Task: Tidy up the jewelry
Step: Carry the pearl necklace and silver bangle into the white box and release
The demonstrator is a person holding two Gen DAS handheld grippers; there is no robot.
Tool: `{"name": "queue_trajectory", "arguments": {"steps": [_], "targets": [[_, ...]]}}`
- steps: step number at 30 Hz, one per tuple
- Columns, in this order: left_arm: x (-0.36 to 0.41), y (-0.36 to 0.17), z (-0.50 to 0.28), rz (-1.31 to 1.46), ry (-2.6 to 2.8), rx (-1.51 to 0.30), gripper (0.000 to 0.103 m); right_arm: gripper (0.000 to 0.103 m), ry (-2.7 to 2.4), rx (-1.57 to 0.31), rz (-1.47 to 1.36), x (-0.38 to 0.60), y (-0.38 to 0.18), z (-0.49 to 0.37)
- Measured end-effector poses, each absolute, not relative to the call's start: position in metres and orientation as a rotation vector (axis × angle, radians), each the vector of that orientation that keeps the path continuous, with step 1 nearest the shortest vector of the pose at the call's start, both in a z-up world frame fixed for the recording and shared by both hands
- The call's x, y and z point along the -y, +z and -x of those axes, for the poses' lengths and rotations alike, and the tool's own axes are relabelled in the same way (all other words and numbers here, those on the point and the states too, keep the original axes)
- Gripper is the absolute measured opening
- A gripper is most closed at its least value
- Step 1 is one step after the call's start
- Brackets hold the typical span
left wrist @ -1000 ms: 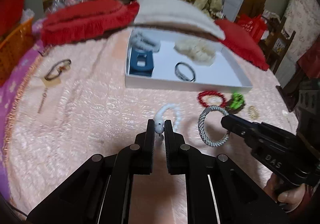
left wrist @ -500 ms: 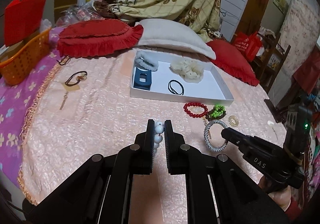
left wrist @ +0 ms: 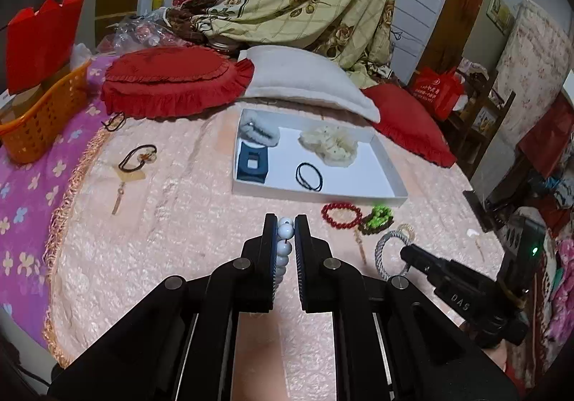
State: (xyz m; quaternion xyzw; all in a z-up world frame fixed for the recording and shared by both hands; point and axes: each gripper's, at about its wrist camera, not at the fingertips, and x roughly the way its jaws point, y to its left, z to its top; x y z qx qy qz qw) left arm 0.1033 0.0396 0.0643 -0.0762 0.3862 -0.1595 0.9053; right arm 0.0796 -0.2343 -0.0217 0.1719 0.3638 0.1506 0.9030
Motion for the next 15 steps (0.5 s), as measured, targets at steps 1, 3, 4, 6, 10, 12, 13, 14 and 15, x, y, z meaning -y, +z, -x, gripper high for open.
{"name": "queue_trajectory", "arguments": {"steps": [1, 3, 4, 6, 10, 12, 13, 14, 15], "targets": [[-0.040, 0.066, -0.105, 0.165, -0.336, -0.798, 0.008, 0.007, 0.311, -0.751, -0.359, 0.236, -0.022, -0.080], [-0.039, 0.067, -0.108, 0.168, -0.334, -0.800, 0.008, 0.007, 0.311, -0.748, -0.359, 0.237, -0.022, -0.079], [-0.038, 0.067, -0.109, 0.163, -0.329, -0.799, 0.008, 0.007, 0.310, -0.749, -0.355, 0.237, -0.024, -0.079], [-0.036, 0.066, -0.109, 0.152, -0.325, -0.802, 0.008, 0.007, 0.311, -0.753, -0.352, 0.236, -0.026, -0.080], [-0.030, 0.060, -0.111, 0.121, -0.331, -0.818, 0.008, 0.007, 0.310, -0.768, -0.353, 0.236, -0.031, -0.081], [-0.028, 0.059, -0.116, 0.114, -0.336, -0.825, 0.008, 0.007, 0.305, -0.769, -0.347, 0.236, -0.031, -0.081], [-0.025, 0.058, -0.121, 0.107, -0.342, -0.831, 0.008, 0.007, 0.303, -0.771, -0.345, 0.237, -0.031, -0.082], [-0.022, 0.058, -0.127, 0.099, -0.345, -0.837, 0.008, 0.007, 0.302, -0.773, -0.345, 0.238, -0.032, -0.083], [-0.021, 0.058, -0.131, 0.093, -0.348, -0.840, 0.008, 0.007, 0.301, -0.770, -0.345, 0.240, -0.030, -0.086]]}}
